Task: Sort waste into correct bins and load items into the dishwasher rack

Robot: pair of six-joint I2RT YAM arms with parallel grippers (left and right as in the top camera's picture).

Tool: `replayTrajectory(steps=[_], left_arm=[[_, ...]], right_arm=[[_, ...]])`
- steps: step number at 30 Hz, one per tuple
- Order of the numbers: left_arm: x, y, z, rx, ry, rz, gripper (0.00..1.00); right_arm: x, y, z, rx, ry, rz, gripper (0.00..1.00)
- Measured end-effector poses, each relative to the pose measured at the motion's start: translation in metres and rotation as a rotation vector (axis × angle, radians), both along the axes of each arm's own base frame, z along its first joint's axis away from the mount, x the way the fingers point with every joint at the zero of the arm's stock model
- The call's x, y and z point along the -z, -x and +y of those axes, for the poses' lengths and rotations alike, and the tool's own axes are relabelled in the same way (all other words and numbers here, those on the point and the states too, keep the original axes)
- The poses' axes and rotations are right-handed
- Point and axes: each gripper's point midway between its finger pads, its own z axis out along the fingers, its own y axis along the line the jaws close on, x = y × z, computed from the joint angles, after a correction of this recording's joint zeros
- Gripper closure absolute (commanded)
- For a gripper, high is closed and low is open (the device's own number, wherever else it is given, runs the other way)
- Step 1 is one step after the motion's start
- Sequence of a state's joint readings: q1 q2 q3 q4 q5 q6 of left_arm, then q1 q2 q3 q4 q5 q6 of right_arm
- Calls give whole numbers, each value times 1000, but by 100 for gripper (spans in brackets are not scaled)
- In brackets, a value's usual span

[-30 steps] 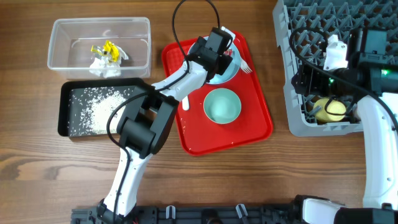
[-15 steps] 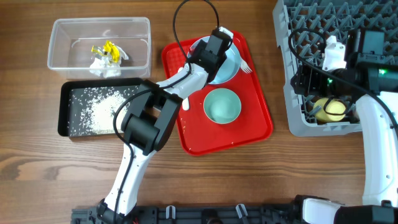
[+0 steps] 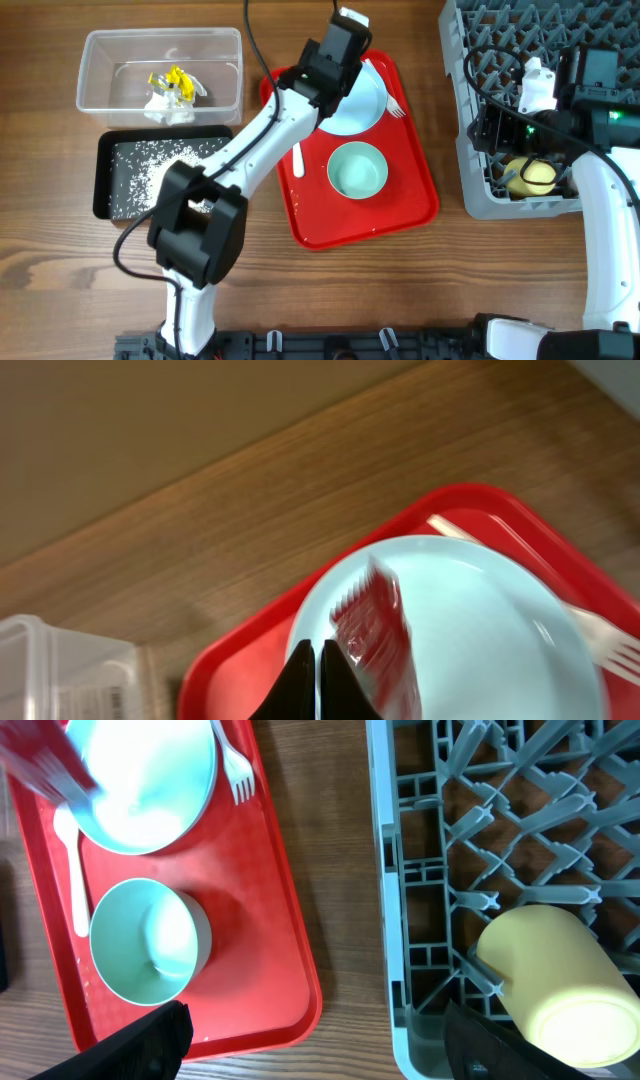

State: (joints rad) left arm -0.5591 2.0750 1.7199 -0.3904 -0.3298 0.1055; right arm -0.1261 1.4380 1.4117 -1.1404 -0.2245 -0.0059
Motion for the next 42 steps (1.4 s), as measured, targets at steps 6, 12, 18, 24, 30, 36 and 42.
replayTrajectory(steps=[6,12,18,24,30,36,42], left_arm=[[7,5,-4,47,66,62,96],[5,7,-13,63,105,66,96],[5,7,-15,66,114,70,96],[6,9,-18,81,126,78,96],[6,7,-27,93,170,76,96],[26,-2,-43,92,212,67,96],[58,-16,-52,81,240,60,57]], right_arm=[[0,0,0,0,0,0,15],[0,0,0,0,0,0,15],[0,0,0,0,0,0,15],[-4,-8,0,9,-5,-33,14],[-6,-11,2,12,-24,-47,14],[-6,-11,3,14,-26,-46,14],[-6,-10,4,12,-32,-44,14]])
